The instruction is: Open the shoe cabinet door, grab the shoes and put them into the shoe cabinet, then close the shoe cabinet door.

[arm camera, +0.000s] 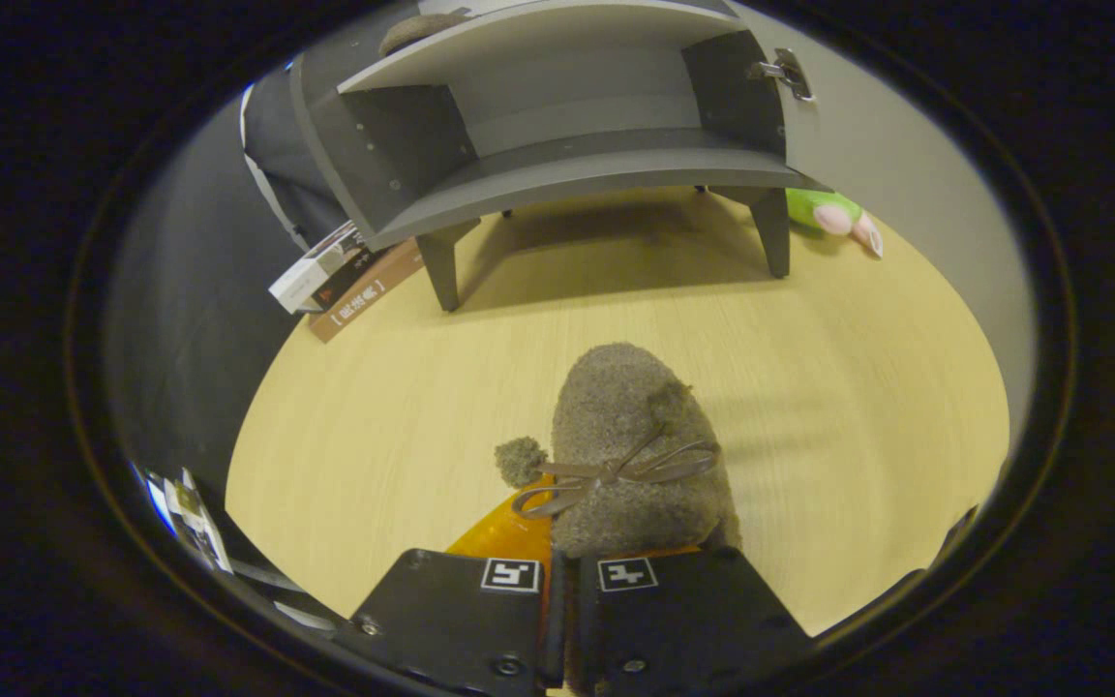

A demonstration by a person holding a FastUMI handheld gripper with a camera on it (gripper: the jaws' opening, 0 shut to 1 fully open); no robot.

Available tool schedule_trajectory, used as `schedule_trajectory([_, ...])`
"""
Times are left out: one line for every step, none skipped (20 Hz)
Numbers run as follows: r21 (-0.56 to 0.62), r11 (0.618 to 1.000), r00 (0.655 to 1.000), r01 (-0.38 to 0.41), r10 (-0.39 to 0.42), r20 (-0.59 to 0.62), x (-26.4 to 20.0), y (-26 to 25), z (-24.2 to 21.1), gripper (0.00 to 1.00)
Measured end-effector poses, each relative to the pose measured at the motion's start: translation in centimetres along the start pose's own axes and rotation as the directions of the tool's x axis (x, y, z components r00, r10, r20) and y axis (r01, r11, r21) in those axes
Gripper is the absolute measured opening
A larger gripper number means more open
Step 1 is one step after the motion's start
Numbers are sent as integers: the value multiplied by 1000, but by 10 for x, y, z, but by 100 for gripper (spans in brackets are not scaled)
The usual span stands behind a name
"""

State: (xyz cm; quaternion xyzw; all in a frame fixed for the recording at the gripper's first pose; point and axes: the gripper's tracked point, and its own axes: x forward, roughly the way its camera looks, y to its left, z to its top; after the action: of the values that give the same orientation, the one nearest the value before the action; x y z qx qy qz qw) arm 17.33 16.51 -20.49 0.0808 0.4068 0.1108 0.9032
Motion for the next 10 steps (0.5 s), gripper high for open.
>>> schedule_trajectory([-15, 1000, 1000, 3, -2, 12, 0, -2, 2, 9])
schedule_trajectory([-25, 1000, 1000, 0, 1, 29, -3, -1, 6, 9])
schedule_trajectory([-30, 1000, 999, -7, 8, 44, -6, 1, 11, 9])
schedule_trajectory([-32, 999, 998, -11, 13, 63, -9, 3, 17, 9])
schedule_trajectory([-30, 999, 997, -11, 14, 78, -14, 3, 23, 9])
schedule_trajectory([-26, 1000, 996, -9, 12, 86, -22, 3, 26, 9])
schedule_trajectory([-19, 1000, 995, -10, 12, 104, -30, 0, 30, 9])
schedule_trajectory([-21, 1000, 991, -16, 18, 132, -39, 0, 37, 9])
schedule_trajectory([-31, 999, 986, -14, 19, 163, -49, -3, 42, 9])
schedule_trajectory([-46, 999, 982, -5, 13, 190, -59, -6, 49, 8])
